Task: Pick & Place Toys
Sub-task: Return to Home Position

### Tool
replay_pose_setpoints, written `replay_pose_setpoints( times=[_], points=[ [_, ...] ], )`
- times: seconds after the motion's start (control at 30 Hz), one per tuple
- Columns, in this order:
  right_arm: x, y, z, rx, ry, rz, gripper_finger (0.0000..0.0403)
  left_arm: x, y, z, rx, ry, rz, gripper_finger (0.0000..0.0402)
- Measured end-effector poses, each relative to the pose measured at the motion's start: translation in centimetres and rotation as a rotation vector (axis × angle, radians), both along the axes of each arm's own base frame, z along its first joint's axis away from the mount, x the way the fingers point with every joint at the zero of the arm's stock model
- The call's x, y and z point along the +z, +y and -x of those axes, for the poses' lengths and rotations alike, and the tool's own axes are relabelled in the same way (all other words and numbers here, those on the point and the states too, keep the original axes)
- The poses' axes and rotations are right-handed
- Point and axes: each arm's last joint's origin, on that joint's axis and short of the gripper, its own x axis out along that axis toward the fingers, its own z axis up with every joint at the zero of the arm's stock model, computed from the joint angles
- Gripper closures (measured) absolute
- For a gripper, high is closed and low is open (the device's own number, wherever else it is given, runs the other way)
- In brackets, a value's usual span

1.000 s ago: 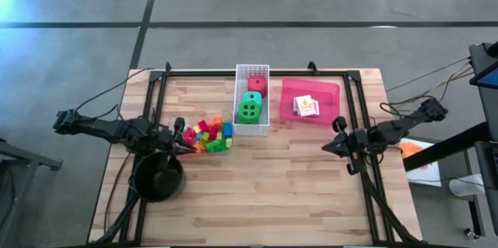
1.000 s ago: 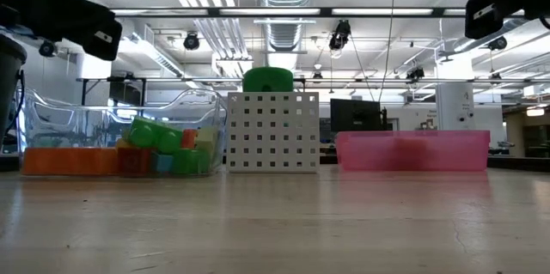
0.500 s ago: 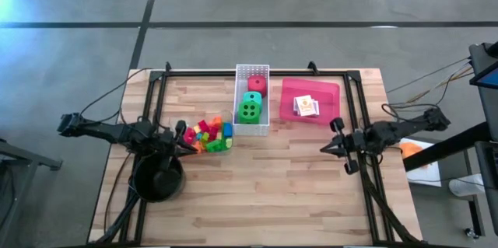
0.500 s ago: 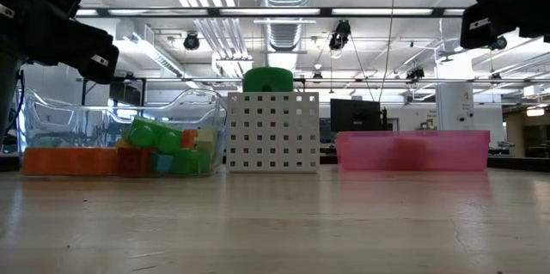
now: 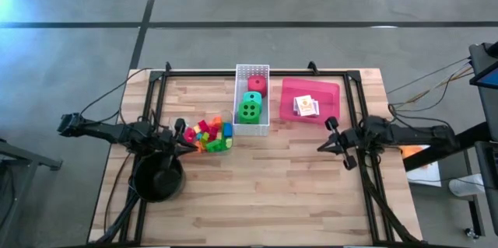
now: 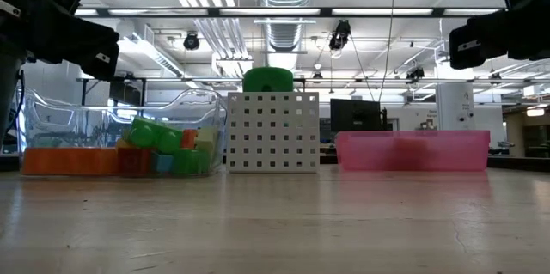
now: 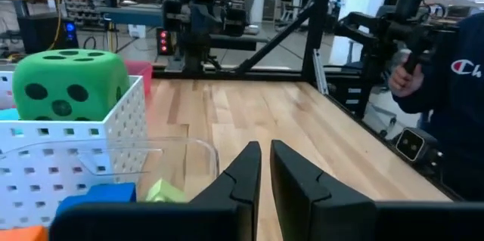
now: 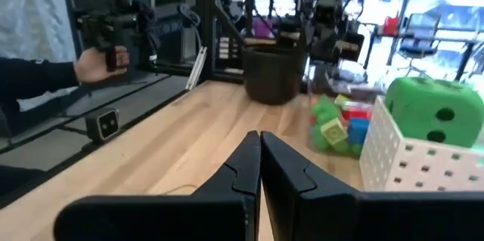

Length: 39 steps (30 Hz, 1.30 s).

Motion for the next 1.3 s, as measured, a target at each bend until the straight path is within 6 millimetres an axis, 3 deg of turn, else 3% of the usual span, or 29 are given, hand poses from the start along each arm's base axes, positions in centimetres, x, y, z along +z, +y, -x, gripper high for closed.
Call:
replay_pose_setpoints(
  times=[1.3],
  points=[
    [-0.07,-0.50,0.00,-0.019,0.029,-0.066,0.0395,-0.65,0.01,0.01,0.003,0.064,-0.008,0.0366]
  ],
)
